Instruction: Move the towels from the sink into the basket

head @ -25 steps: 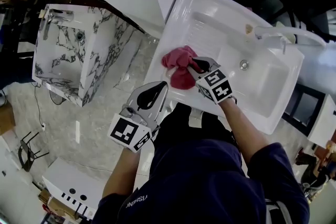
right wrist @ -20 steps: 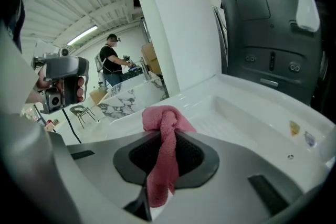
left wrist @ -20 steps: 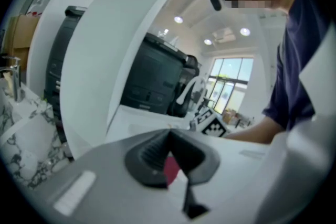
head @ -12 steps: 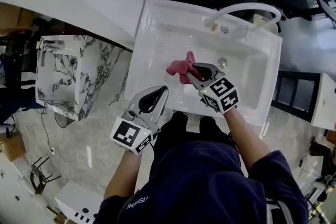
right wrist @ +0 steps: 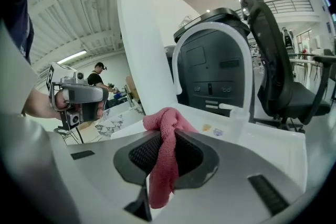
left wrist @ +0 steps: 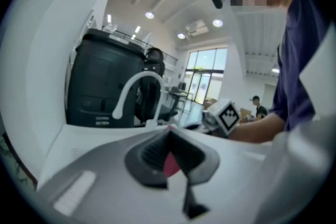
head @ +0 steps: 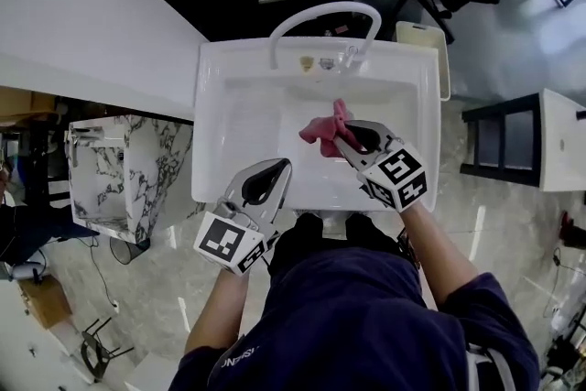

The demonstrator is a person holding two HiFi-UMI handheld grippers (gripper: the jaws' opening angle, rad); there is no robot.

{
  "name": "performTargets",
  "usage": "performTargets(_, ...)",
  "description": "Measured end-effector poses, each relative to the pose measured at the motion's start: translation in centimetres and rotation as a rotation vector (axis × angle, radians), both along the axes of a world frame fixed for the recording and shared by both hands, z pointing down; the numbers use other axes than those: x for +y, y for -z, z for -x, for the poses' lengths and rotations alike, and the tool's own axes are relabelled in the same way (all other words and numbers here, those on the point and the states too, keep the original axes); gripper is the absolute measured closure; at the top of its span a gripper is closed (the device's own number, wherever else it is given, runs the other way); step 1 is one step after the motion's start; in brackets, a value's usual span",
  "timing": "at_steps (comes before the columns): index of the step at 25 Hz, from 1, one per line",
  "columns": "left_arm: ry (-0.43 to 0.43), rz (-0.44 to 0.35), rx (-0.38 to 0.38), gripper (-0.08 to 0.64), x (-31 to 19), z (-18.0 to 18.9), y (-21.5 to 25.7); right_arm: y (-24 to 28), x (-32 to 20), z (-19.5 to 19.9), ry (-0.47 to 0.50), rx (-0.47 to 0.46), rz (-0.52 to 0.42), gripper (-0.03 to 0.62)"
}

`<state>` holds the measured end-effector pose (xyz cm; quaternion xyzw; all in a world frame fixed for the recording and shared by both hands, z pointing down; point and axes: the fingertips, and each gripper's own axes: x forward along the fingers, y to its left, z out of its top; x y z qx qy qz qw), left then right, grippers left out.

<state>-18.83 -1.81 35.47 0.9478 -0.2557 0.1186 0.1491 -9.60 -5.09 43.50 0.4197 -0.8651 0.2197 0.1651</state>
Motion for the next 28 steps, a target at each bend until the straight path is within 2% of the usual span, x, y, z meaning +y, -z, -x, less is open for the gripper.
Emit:
performTargets(7, -0.074, -0.037, -0.011, 0.557, 2.2, -7.0, 1.7, 2.7, 2.9, -8.5, -0.094, -0.015, -0.059, 0.529)
performTargets(15, -0.096, -0.059, -0.008, 0.557, 6.1, -13.9, 2.8, 4.2, 7.0, -16.0, -0.132, -0.018, -0.094, 0.529)
performTargets(22, -0.11, -0.063, -0.007, 0.557, 8.5, -16.9, 3.2, 4.5, 9.9, -20.2, -0.171, -0.019, -0.094, 0.529)
performTargets(28, -0.156, -0.066, 0.006, 0.557, 9.4, -17.5, 3.1, 5.1, 11.3, -21.3, -0.225, -0.013, -0.106, 0.53)
